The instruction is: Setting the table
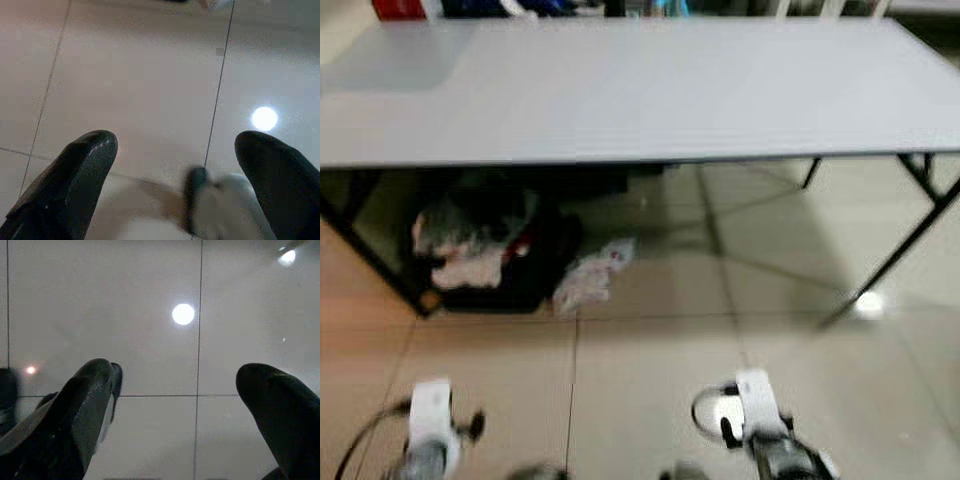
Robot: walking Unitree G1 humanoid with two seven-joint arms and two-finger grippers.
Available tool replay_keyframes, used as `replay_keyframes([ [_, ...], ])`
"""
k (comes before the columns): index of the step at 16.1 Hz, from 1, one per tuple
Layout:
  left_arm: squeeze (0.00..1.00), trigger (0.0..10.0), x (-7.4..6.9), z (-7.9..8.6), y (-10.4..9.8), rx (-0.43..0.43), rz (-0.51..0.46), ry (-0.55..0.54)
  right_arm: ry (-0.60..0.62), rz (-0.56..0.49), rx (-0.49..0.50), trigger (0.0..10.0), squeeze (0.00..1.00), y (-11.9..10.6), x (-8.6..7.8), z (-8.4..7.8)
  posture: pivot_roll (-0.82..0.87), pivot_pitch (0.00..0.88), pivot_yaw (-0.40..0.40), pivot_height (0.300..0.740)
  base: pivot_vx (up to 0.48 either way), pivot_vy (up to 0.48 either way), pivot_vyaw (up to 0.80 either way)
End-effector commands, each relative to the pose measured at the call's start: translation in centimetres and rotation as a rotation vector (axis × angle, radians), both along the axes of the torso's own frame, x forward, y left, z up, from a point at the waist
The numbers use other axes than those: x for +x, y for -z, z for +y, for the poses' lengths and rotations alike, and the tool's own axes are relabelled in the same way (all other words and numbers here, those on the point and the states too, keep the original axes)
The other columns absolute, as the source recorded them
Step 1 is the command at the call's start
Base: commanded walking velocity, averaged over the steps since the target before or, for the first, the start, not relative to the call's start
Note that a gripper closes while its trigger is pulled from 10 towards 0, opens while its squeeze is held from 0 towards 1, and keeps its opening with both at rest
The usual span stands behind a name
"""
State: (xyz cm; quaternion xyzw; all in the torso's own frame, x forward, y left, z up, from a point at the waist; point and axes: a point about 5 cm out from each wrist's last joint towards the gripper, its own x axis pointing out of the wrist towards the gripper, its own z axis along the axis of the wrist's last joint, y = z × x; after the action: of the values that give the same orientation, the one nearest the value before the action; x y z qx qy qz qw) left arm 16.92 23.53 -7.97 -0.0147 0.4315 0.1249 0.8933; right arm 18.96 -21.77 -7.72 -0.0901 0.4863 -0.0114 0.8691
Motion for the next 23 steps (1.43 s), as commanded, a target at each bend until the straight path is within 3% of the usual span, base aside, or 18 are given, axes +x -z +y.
replay_keyframes([
  [1, 0.0, 10.0, -0.4, 0.9, 0.0, 0.022, 0.015, -0.008, 0.001, -0.001, 0.017, 10.0, 0.0, 0.1, 0.1, 0.5, -0.1, 0.071, -0.007, 0.74, 0.0, 0.48, 0.0],
  [8, 0.0, 10.0, -1.6, 1.0, 0.4, 0.018, 0.056, 0.0, -0.012, 0.006, 0.019, 10.0, 0.0, 0.3, -0.2, 1.1, -0.08, 0.08, 0.004, 0.74, 0.0, 0.48, 0.0],
  [15, 0.0, 10.0, -0.3, 1.0, -0.1, 0.023, 0.014, 0.034, -0.011, 0.001, 0.038, 10.0, 0.0, 0.4, -0.1, 1.9, -0.08, 0.078, 0.013, 0.74, 0.0, 0.48, 0.0],
  [23, 0.0, 10.0, -0.2, 0.6, -0.2, 0.01, 0.0, 0.053, -0.015, -0.011, 0.051, 10.0, 0.0, 0.3, 0.1, 2.3, -0.07, 0.072, 0.024, 0.74, 0.0, 0.48, 0.0],
])
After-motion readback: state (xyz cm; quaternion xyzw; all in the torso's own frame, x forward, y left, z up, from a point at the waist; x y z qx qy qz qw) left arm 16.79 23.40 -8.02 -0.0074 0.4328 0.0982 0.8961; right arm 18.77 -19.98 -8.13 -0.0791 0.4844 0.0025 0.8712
